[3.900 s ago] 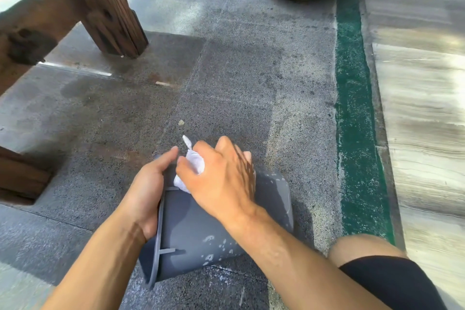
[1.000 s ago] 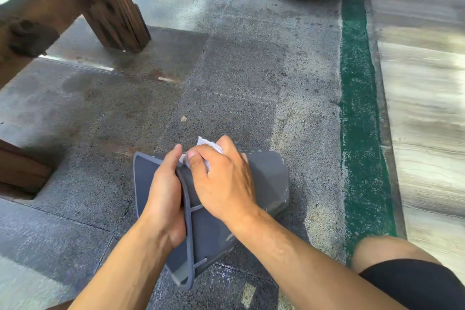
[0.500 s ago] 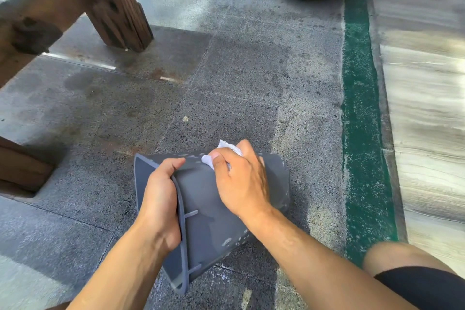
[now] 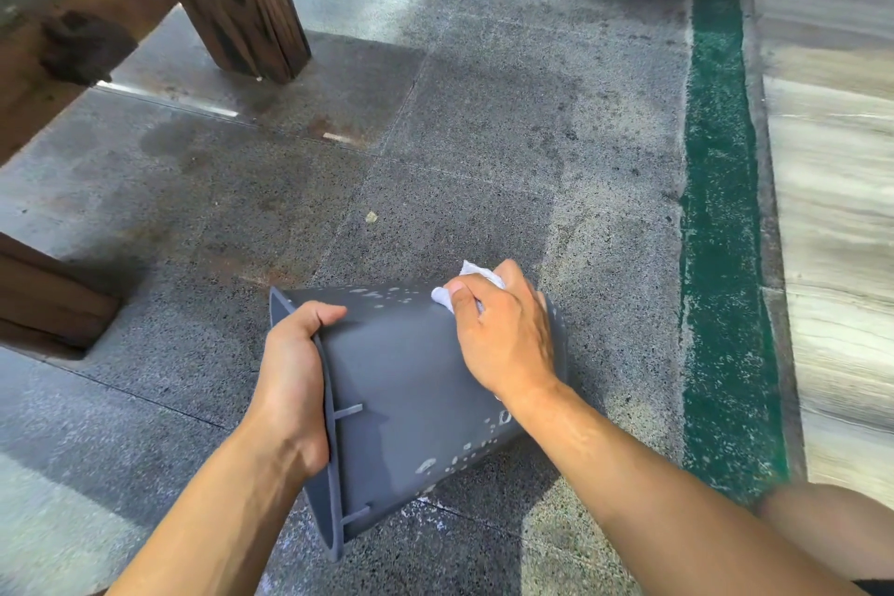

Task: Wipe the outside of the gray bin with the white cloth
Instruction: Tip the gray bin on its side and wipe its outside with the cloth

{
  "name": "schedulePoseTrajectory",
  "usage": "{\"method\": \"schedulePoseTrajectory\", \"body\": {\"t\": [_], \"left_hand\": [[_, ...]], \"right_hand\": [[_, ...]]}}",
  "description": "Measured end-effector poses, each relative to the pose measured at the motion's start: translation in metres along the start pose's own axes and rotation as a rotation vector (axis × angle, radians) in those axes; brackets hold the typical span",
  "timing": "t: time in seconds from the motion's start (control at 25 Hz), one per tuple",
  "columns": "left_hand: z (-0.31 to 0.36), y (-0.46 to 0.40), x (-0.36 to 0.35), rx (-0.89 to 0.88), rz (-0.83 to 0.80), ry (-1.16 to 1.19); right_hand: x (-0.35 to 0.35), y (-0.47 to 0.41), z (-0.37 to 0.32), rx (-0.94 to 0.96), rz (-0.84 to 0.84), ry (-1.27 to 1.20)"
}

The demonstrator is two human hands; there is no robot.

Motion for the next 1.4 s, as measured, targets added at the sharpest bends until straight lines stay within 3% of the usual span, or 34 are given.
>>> {"method": "schedulePoseTrajectory", "body": {"t": [0.68, 0.96, 1.08, 1.24, 1.32, 1.4], "left_hand": [[-0.002, -0.001, 0.000, 0.003, -0.037, 0.050], [-0.002, -0.005, 0.003, -0.006, -0.090, 0.047], [-0.002, -0.008, 0.004, 0.001, -0.130, 0.070], [-0.002, -0.011, 0.003, 0.049, -0.202, 0.173], [-0.002, -0.013, 0.002, 0.053, -0.199, 0.224], [-0.002, -0.015, 0.001, 0.047, -0.167, 0.259]], "right_hand": [[0.000, -0.029, 0.102, -0.147, 0.006, -0.069], [0.000, -0.034, 0.135, -0.314, -0.047, -0.074], [0.002, -0.032, 0.160, -0.468, -0.104, -0.009], [0.029, -0.020, 0.189, -0.818, 0.068, -0.260], [0.037, -0.028, 0.177, -0.824, 0.109, -0.435], [0.042, -0.042, 0.147, -0.714, 0.108, -0.579]]}}
Point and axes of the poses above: each hand's wrist, its own y-axis away from the middle knuckle, its own x-axis out of the back of the hand, z = x × y, the point moved 6 cm from there along -y, towards the middle knuckle, and after that the axes turned 5 degrees about x, right-handed, at the moved point
